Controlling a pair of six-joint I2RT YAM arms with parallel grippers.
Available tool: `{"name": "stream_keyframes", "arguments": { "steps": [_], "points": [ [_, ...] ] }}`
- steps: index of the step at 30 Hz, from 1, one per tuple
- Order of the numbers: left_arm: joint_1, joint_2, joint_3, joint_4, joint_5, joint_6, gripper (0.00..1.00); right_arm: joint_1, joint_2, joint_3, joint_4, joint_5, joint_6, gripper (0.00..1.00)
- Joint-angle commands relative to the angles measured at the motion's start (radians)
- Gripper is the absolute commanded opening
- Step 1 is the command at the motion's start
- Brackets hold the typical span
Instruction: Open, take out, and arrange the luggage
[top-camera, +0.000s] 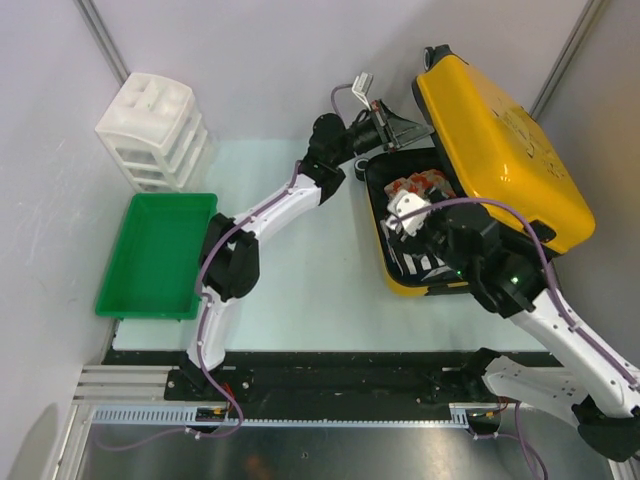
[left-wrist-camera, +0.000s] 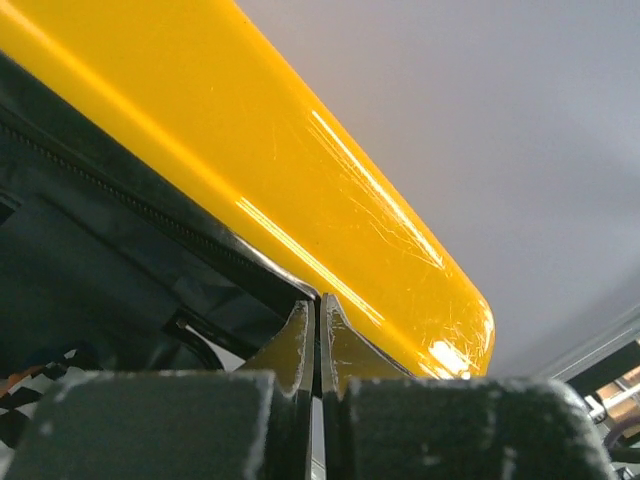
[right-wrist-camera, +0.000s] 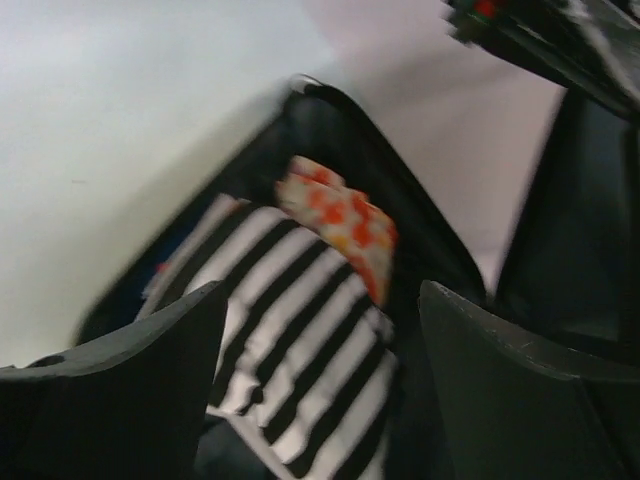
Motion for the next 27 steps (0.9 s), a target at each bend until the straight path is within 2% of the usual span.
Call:
{"name": "stream_keyframes", "arguments": {
  "steps": [1, 4, 5, 7, 9, 11, 14, 16, 18, 20, 21, 22, 24, 25, 27],
  "points": [
    [-0.007, -0.047, 0.087, 0.071, -0.028, 0.104, 0.0, -0.055, 0.011, -0.007, 0.262, 0.379, -0.08, 0.86],
    [-0.002, -0.065, 0.082, 0.039, -0.016, 0.144, 0.0, -0.135, 0.003, -0.012, 0.329, 0.402, -0.091, 0.89],
    [-0.001, -0.068, 0.082, 0.033, -0.009, 0.152, 0.05, -0.202, -0.004, -0.012, 0.343, 0.397, -0.094, 0.89],
    [0.01, -0.088, 0.064, 0.024, 0.004, 0.167, 0.32, -0.284, -0.016, -0.012, 0.382, 0.354, -0.091, 0.9],
    [0.021, -0.109, 0.037, 0.018, 0.001, 0.175, 0.62, -0.391, -0.035, -0.016, 0.412, 0.31, -0.088, 0.91],
    [0.048, -0.137, -0.008, 0.012, -0.002, 0.175, 0.82, -0.46, -0.041, -0.016, 0.438, 0.275, -0.08, 0.92],
    [0.096, -0.204, -0.121, -0.004, -0.014, 0.173, 0.93, -0.589, -0.046, -0.016, 0.474, 0.212, -0.062, 0.92],
    [0.128, -0.247, -0.262, -0.024, -0.006, 0.184, 0.99, -0.67, -0.052, -0.016, 0.484, 0.161, -0.039, 0.93],
    [0.147, -0.304, -0.403, -0.048, 0.0, 0.239, 1.0, -0.721, -0.053, -0.016, 0.501, 0.135, -0.034, 0.93],
    [0.165, -0.339, -0.468, -0.164, 0.003, 0.311, 1.0, -0.762, -0.059, -0.016, 0.513, 0.121, -0.025, 0.93],
    [0.167, -0.37, -0.511, -0.215, -0.002, 0.407, 1.0, -0.776, -0.064, -0.016, 0.517, 0.106, -0.022, 0.94],
    [0.17, -0.385, -0.528, -0.328, -0.009, 0.452, 1.0, -0.808, -0.072, -0.015, 0.518, 0.1, -0.021, 0.94],
    [0.168, -0.41, -0.539, -0.446, -0.084, 0.555, 1.0, -0.838, -0.078, -0.016, 0.518, 0.078, -0.018, 0.95],
    [0.162, -0.41, -0.527, -0.594, -0.135, 0.578, 1.0, -0.871, -0.079, -0.015, 0.517, 0.07, -0.016, 0.95],
    [0.165, -0.41, -0.513, -0.712, -0.193, 0.626, 1.0, -0.905, -0.09, -0.015, 0.517, 0.037, -0.004, 0.95]
  ]
}}
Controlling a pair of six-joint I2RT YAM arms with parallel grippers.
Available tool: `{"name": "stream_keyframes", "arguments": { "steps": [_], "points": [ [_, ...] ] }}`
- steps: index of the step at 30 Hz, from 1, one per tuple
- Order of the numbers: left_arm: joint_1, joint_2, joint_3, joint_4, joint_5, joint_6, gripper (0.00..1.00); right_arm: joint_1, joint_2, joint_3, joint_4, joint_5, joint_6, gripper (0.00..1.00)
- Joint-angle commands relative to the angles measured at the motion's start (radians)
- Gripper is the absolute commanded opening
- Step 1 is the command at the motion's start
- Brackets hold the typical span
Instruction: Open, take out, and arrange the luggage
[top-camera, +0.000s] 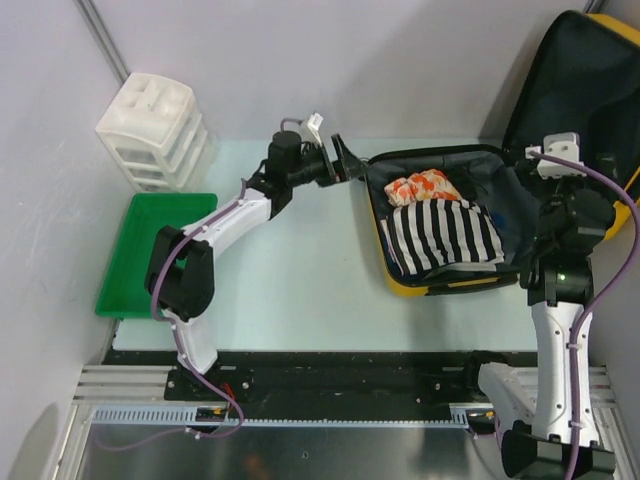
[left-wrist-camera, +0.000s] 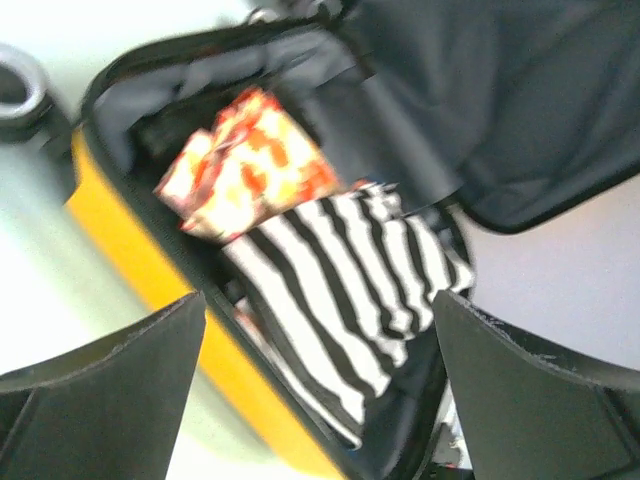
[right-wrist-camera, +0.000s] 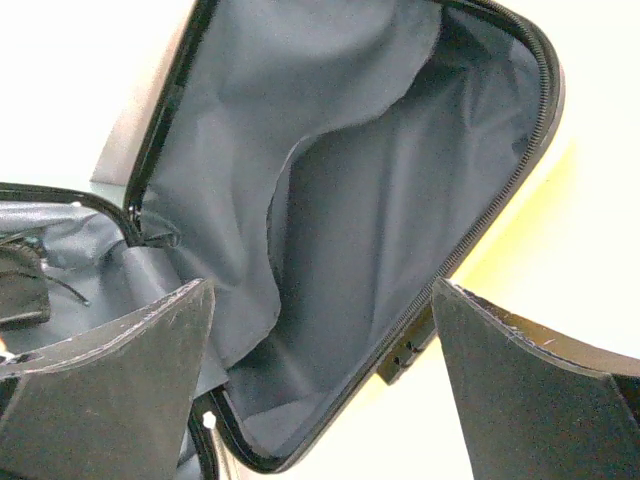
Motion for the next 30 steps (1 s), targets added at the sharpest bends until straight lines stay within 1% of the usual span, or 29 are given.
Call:
{"name": "stream_keyframes", "arguments": {
  "steps": [1, 3, 4, 5, 7, 8, 9, 10, 11, 13, 14, 15, 17, 18, 19, 20, 21, 22, 23, 25, 26, 30],
  "points": [
    [-0.009, -0.08, 0.002, -0.336, -0.136, 0.21, 1.0, -0.085, -0.033, 0.018, 0.058, -0.08, 0.038, 0.95],
    [-0.007, -0.117, -0.031, -0.345, -0.165, 0.242, 1.0, -0.107, -0.046, 0.018, 0.034, -0.12, 0.052, 0.96],
    [-0.007, -0.128, -0.036, -0.354, -0.165, 0.253, 1.0, -0.116, -0.052, 0.018, -0.006, -0.146, 0.057, 0.96],
    [-0.004, -0.137, -0.036, -0.365, -0.167, 0.278, 1.0, -0.128, -0.066, 0.018, -0.029, -0.202, 0.058, 0.96],
    [0.028, -0.174, -0.027, -0.387, -0.085, 0.312, 1.0, -0.13, -0.079, 0.02, -0.115, -0.25, 0.06, 0.96],
    [0.045, -0.184, -0.025, -0.387, -0.04, 0.345, 1.0, -0.13, -0.094, 0.018, -0.143, -0.311, 0.064, 0.97],
    [0.083, -0.203, -0.025, -0.4, 0.038, 0.364, 1.0, -0.131, -0.102, 0.018, -0.17, -0.338, 0.067, 0.97],
    [0.105, -0.241, -0.028, -0.417, 0.043, 0.385, 1.0, -0.128, -0.109, 0.02, -0.221, -0.355, 0.077, 0.97],
    [0.126, -0.272, -0.044, -0.442, 0.034, 0.425, 1.0, -0.128, -0.115, 0.02, -0.245, -0.406, 0.087, 0.98],
    [0.209, -0.319, -0.064, -0.521, 0.017, 0.474, 1.0, -0.13, -0.132, 0.02, -0.325, -0.457, 0.104, 0.98],
    [0.24, -0.364, -0.068, -0.567, -0.006, 0.526, 1.0, -0.128, -0.137, 0.02, -0.347, -0.498, 0.115, 0.98],
    [0.308, -0.382, -0.079, -0.665, -0.027, 0.549, 1.0, -0.127, -0.143, 0.02, -0.373, -0.529, 0.124, 0.98],
    [0.379, -0.436, -0.119, -0.756, -0.07, 0.606, 1.0, -0.125, -0.149, 0.02, -0.442, -0.598, 0.149, 0.97],
    [0.443, -0.456, -0.139, -0.832, -0.105, 0.609, 1.0, -0.124, -0.152, 0.02, -0.459, -0.624, 0.155, 0.97],
    [0.47, -0.471, -0.16, -0.863, -0.153, 0.615, 1.0, -0.122, -0.154, 0.02, -0.494, -0.647, 0.167, 0.96],
    [0.487, -0.496, -0.195, -0.92, -0.247, 0.631, 1.0, -0.12, -0.152, 0.02, -0.503, -0.669, 0.182, 0.96],
    [0.539, -0.503, -0.214, -0.936, -0.295, 0.646, 1.0, -0.113, -0.151, 0.02, -0.511, -0.683, 0.193, 0.96],
    [0.553, -0.513, -0.234, -0.943, -0.322, 0.67, 1.0, -0.108, -0.148, 0.021, -0.535, -0.704, 0.207, 0.96],
    [0.562, -0.517, -0.263, -0.959, -0.404, 0.703, 0.99, -0.101, -0.145, 0.02, -0.546, -0.712, 0.216, 0.95],
    [0.568, -0.501, -0.282, -0.971, -0.463, 0.743, 0.97, -0.069, -0.134, 0.02, -0.592, -0.732, 0.222, 0.95],
    [0.568, -0.488, -0.294, -0.985, -0.548, 0.767, 0.96, -0.056, -0.129, 0.02, -0.601, -0.731, 0.233, 0.94],
    [0.617, -0.384, -0.306, -0.985, -0.613, 0.804, 0.91, 0.031, -0.112, 0.021, -0.621, -0.679, 0.245, 0.94]
  ]
}}
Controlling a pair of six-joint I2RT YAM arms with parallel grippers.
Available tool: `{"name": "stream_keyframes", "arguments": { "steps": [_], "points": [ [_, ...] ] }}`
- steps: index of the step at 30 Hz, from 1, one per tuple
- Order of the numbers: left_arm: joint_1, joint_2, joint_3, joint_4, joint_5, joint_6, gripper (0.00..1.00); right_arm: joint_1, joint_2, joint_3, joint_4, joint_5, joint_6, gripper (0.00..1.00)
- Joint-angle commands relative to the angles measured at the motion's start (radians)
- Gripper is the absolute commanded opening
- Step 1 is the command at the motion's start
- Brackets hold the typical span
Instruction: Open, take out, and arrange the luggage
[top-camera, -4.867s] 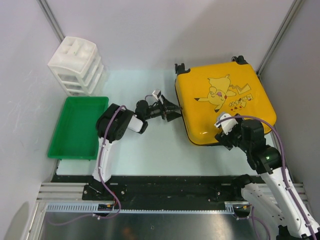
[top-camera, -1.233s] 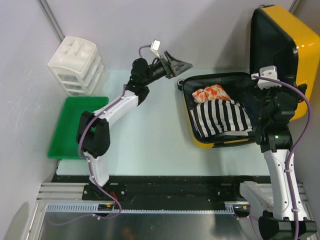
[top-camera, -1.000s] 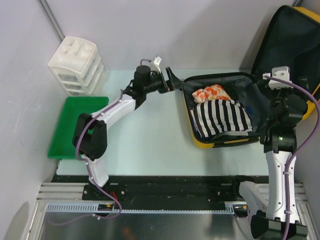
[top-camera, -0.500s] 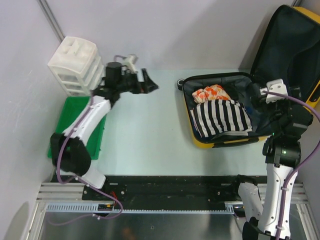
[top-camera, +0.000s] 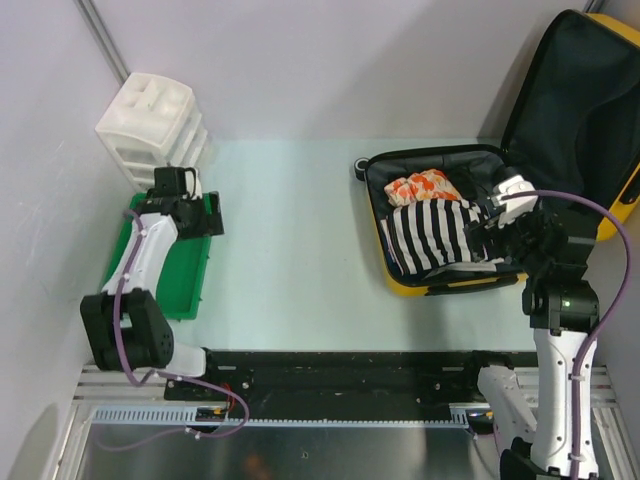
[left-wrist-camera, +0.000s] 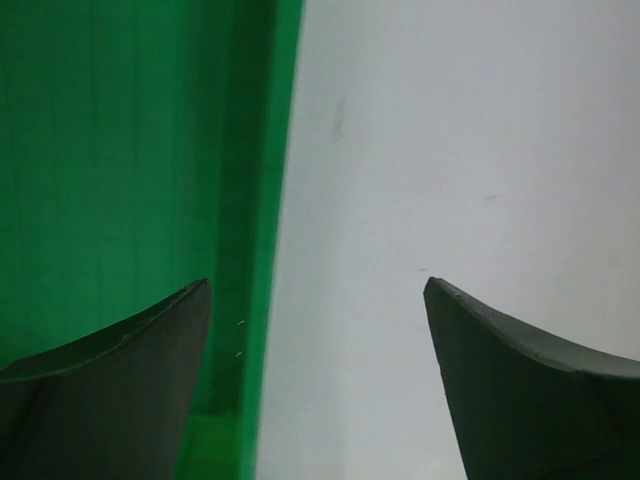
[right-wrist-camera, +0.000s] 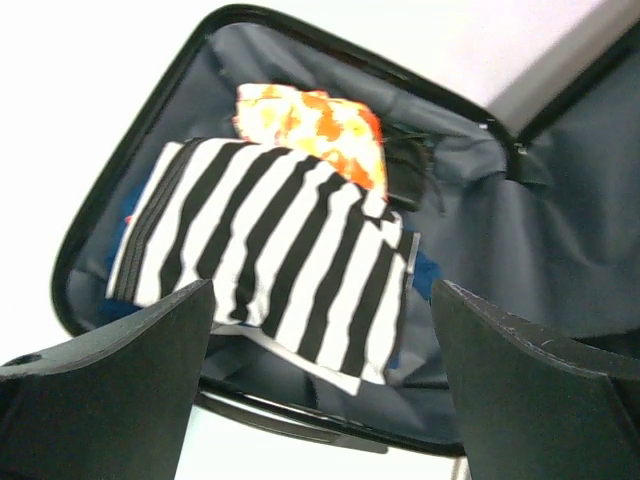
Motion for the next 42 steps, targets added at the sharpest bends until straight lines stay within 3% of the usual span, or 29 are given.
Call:
{"name": "stream_keyframes", "arguments": {
  "steps": [1, 5, 8, 11, 12, 15, 19, 22, 26, 29, 35, 40, 41, 42],
  "points": [
    [0.05, 0.116, -0.008, -0.042, -0.153, 0.11, 0.9, 0.082, 0.011, 0.021, -0.05, 0.033, 0.039, 0.94],
    [0.056, 0.221, -0.008, -0.039, -0.147, 0.131, 0.85, 0.143, -0.012, 0.02, -0.067, 0.093, 0.024, 0.95],
    [0.056, 0.273, -0.023, -0.039, -0.098, 0.098, 0.72, 0.169, -0.019, 0.02, -0.078, 0.115, 0.013, 0.96],
    [0.053, 0.318, -0.034, -0.039, -0.062, 0.052, 0.49, 0.172, -0.013, 0.021, -0.077, 0.118, 0.029, 0.96],
    [0.053, 0.322, -0.037, -0.039, -0.02, 0.038, 0.28, 0.175, -0.006, 0.023, -0.08, 0.121, 0.032, 0.96],
    [0.036, 0.315, -0.048, -0.048, 0.066, -0.033, 0.0, 0.177, 0.007, 0.024, -0.107, 0.138, 0.021, 0.96],
    [-0.032, 0.279, -0.058, -0.057, 0.187, -0.152, 0.0, 0.177, 0.02, 0.027, -0.145, 0.141, 0.007, 0.98],
    [-0.157, 0.27, -0.045, -0.05, 0.236, -0.223, 0.0, 0.178, 0.03, 0.032, -0.165, 0.131, -0.001, 0.98],
    [-0.357, 0.344, 0.116, -0.037, 0.237, -0.289, 0.0, 0.179, 0.042, 0.037, -0.191, 0.153, -0.005, 0.98],
    [-0.43, 0.457, 0.257, -0.016, 0.258, -0.367, 0.0, 0.179, 0.04, 0.04, -0.198, 0.164, 0.006, 0.98],
    [-0.525, 0.664, 0.449, -0.007, 0.315, -0.508, 0.0, 0.183, 0.06, 0.06, -0.244, 0.15, 0.036, 0.97],
    [-0.574, 0.717, 0.48, 0.03, 0.342, -0.591, 0.01, 0.186, 0.057, 0.063, -0.256, 0.151, 0.055, 0.96],
    [-0.585, 0.721, 0.48, 0.038, 0.352, -0.6, 0.03, 0.188, 0.057, 0.063, -0.259, 0.147, 0.052, 0.96],
    [-0.594, 0.732, 0.482, 0.047, 0.365, -0.608, 0.12, 0.195, 0.062, 0.063, -0.267, 0.142, 0.049, 0.96]
  ]
}}
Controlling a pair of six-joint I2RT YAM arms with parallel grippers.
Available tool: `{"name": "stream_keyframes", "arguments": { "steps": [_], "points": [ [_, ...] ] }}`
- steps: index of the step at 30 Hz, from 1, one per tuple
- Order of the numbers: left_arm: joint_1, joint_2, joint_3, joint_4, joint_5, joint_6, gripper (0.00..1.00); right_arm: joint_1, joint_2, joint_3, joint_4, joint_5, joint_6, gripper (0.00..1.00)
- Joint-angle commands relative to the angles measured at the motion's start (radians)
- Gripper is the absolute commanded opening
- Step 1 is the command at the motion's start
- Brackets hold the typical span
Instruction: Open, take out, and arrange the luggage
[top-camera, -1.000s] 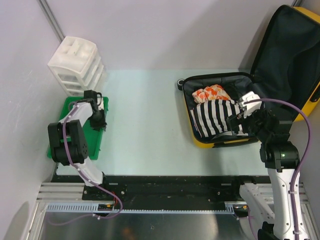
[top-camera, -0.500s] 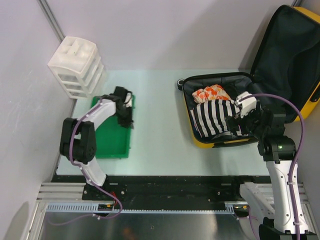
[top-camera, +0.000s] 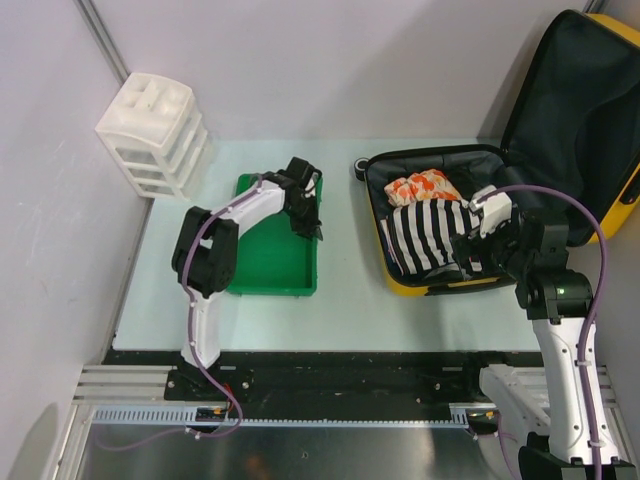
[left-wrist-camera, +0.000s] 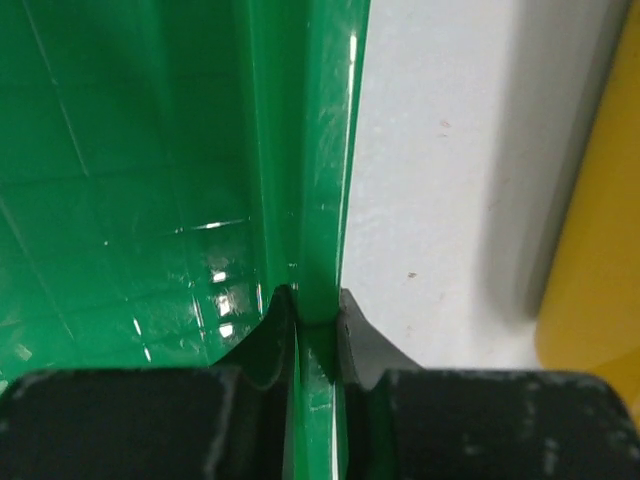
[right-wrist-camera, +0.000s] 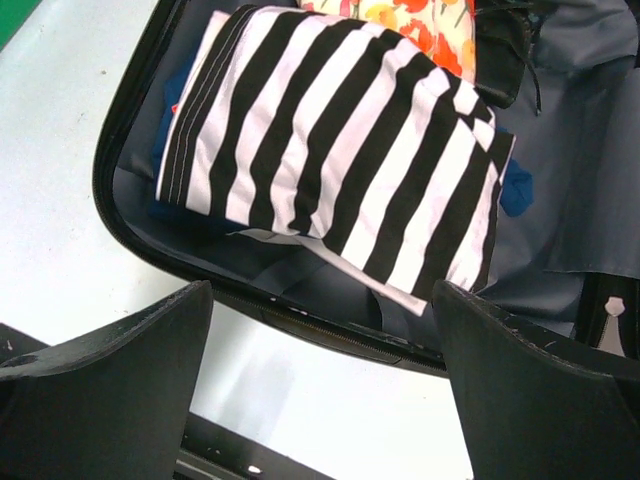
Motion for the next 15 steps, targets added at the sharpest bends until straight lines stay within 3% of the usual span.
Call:
{"name": "stream_keyframes", "arguments": {
  "steps": [1, 5, 8, 9, 12, 15],
  "points": [
    [-0.06, 0.035, 0.039, 0.084, 0.193, -0.152, 0.17, 0.018, 0.008, 0.043, -0.025, -0.002, 0.013, 0.95],
    [-0.104, 0.017, 0.029, 0.118, 0.193, -0.166, 0.28, 0.032, 0.034, 0.04, -0.048, -0.007, 0.027, 0.93],
    [-0.101, 0.012, 0.038, 0.135, 0.216, -0.193, 0.45, 0.044, 0.066, 0.033, -0.027, -0.036, 0.028, 0.9],
    [-0.098, 0.002, 0.042, 0.135, 0.225, -0.187, 0.61, 0.052, 0.078, 0.025, -0.012, -0.042, 0.02, 0.9],
    [-0.077, -0.073, 0.032, 0.135, 0.231, -0.126, 0.99, 0.093, 0.113, -0.003, 0.019, -0.056, -0.018, 0.84],
    [-0.04, -0.144, 0.046, 0.134, 0.28, -0.039, 1.0, 0.164, 0.14, -0.041, 0.097, -0.037, -0.064, 0.74]
  ]
}}
